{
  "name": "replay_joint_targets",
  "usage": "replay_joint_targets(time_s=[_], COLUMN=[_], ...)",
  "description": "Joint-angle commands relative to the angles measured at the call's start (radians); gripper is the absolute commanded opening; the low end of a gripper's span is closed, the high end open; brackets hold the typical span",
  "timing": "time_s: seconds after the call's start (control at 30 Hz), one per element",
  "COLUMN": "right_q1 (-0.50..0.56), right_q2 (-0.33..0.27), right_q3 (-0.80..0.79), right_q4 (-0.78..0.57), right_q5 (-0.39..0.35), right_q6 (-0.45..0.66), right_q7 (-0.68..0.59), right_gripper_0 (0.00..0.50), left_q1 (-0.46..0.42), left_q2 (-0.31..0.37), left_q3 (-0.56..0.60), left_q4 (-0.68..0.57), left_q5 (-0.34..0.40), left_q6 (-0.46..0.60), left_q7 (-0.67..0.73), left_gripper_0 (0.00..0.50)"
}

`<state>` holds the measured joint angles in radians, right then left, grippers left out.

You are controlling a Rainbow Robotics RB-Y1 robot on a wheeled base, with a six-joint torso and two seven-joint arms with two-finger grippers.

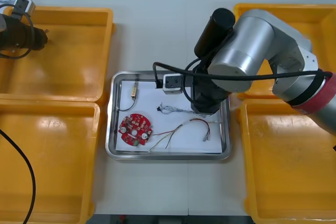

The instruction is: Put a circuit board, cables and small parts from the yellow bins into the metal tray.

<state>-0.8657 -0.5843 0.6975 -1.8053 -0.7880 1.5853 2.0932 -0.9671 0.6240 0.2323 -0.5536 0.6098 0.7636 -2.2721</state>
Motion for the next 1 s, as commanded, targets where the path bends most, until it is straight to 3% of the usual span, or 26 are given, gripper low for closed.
replay_joint_targets(time_s=[0.03, 0.07, 0.13, 0.3, 0.4, 0.47, 0.67, 1.0], right_q1=[-0.026, -0.027, -0.026, -0.027, -0.026, -0.026, -0.026, 0.033], right_q2=[0.0, -0.002, -0.005, -0.02, -0.028, -0.035, -0.072, -0.144], right_q3=[-0.127, -0.151, -0.184, -0.273, -0.32, -0.357, -0.417, -0.539], right_q4=[-0.048, -0.048, -0.048, -0.052, -0.063, -0.068, -0.075, -0.077], right_q5=[-0.027, -0.036, -0.054, -0.094, -0.096, -0.099, -0.111, -0.129], right_q6=[0.074, 0.097, 0.127, 0.206, 0.26, 0.3, 0.335, 0.335], right_q7=[-0.008, -0.033, -0.081, -0.2, -0.265, -0.315, -0.441, -0.656], right_gripper_0=[0.5, 0.5, 0.5, 0.5, 0.5, 0.5, 0.5, 0.5], left_q1=[-0.05, -0.048, -0.048, -0.039, -0.036, -0.033, -0.032, -0.019], left_q2=[0.016, 0.014, 0.009, 0.003, 0.002, 0.002, 0.002, 0.002], left_q3=[-0.021, -0.021, -0.021, -0.022, -0.028, -0.028, -0.041, -0.041], left_q4=[0.021, 0.023, 0.021, 0.023, 0.023, 0.021, 0.023, 0.015], left_q5=[0.03, 0.031, 0.03, 0.048, 0.053, 0.065, 0.085, 0.111], left_q6=[-0.044, -0.046, -0.046, -0.05, -0.05, -0.05, -0.05, -0.007], left_q7=[-0.098, -0.099, -0.098, -0.099, -0.098, -0.099, -0.095, -0.092], left_gripper_0=[0.493, 0.458, 0.433, 0.414, 0.329, 0.221, 0.005, 0.0])
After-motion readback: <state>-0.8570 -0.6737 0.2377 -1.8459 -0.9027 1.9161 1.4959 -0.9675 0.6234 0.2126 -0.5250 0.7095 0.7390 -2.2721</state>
